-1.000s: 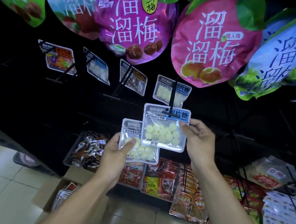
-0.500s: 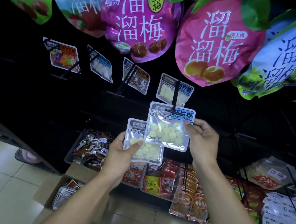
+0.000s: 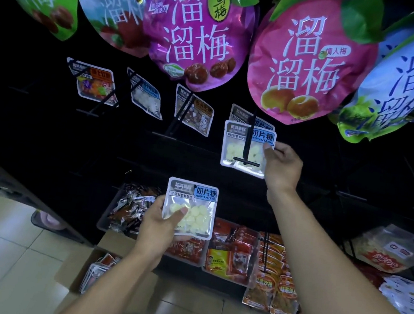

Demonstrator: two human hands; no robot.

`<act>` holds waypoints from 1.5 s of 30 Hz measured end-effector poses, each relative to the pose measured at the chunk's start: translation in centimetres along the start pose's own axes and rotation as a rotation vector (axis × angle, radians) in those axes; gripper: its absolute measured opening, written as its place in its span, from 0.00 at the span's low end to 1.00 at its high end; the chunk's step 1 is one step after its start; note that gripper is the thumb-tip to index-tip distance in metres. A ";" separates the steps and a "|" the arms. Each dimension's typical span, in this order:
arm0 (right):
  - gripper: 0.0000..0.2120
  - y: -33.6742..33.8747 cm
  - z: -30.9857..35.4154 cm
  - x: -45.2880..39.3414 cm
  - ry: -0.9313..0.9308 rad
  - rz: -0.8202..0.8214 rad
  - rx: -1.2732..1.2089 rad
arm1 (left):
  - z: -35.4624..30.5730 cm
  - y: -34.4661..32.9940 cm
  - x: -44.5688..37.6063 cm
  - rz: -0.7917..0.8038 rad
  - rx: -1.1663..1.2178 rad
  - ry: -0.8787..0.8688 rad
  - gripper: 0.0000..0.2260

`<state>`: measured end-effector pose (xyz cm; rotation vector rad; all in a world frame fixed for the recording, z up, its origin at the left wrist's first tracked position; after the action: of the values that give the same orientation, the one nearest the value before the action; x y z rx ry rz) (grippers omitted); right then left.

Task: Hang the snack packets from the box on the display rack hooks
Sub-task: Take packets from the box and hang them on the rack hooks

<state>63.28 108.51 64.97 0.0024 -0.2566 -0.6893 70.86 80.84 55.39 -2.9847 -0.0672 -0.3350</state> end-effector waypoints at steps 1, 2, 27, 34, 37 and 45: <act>0.09 -0.4 0.1 -0.7 -0.002 -0.001 -0.004 | 0.1 0.3 0.1 -0.004 0.007 0.006 0.09; 0.08 -0.8 0.1 -1.5 -0.006 -0.003 0.001 | 0.2 0.5 0.2 -0.003 0.017 0.010 0.10; 0.04 3.4 -0.4 5.9 0.025 0.306 0.084 | -4.6 -6.9 -2.3 0.132 0.106 -0.226 0.05; 0.03 3.7 -1.0 4.8 -0.011 0.214 0.076 | -4.1 -6.9 -3.4 0.083 0.090 -0.198 0.03; 0.04 3.5 -1.1 4.8 -0.004 0.236 0.094 | -3.6 -6.7 -3.6 0.054 0.077 -0.185 0.04; 0.06 3.0 -1.6 4.1 0.002 0.278 0.153 | -2.5 -5.9 -3.9 0.007 0.083 -0.156 0.09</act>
<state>68.59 108.13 64.63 0.1117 -0.3011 -0.3920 66.16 86.22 57.70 -2.9220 -0.0840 -0.0960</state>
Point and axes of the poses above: each hand's wrist, its own x-axis away from the middle knuckle, its own y-axis out of the back of the hand, z = x × y, the point moved 8 cm from there along -x, towards the middle knuckle, and after that the axes turned 11 degrees about -y, right-handed, at the moved point
